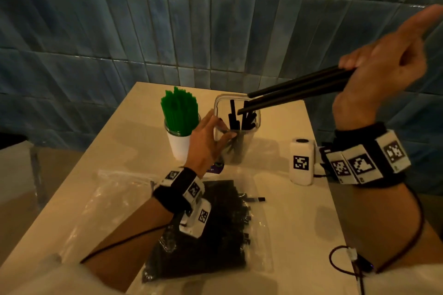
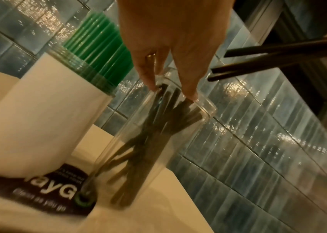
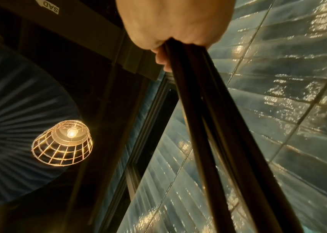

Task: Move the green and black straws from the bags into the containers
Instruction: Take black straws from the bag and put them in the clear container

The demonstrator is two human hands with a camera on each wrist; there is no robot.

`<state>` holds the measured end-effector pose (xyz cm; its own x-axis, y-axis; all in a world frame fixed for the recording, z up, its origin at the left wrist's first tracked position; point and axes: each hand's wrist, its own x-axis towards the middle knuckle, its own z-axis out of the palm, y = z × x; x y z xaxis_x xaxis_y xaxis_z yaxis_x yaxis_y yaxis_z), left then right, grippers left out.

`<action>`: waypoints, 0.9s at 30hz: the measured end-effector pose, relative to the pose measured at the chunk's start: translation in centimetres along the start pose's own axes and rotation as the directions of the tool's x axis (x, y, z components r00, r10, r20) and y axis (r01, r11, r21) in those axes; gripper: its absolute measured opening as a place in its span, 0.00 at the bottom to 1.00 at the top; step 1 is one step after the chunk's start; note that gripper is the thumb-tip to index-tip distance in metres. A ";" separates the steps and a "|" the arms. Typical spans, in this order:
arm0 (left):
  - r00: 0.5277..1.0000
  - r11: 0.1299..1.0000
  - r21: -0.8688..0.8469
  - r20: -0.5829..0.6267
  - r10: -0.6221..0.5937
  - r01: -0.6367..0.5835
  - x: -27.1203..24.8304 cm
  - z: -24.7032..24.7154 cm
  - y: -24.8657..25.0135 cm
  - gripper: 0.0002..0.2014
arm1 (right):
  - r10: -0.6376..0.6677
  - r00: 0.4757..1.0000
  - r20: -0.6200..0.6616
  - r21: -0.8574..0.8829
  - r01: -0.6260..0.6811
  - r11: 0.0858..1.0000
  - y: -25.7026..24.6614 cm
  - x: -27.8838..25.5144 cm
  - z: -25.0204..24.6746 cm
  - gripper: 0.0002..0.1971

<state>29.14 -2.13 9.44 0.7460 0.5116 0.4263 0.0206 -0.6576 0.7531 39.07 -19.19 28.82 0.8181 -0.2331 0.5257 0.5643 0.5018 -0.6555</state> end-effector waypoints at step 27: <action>0.920 0.910 0.139 0.077 0.384 -0.392 -11.2 1.5 -1.3 0.23 | -0.102 0.778 0.620 -0.228 0.303 0.925 4.6 -12.1 -4.5 0.29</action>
<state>21.79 -7.83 2.97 0.7453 0.1755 0.6432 -0.1809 -0.8753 0.4485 32.21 -17.78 17.03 0.5100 0.2839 0.8120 0.7953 0.2041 -0.5708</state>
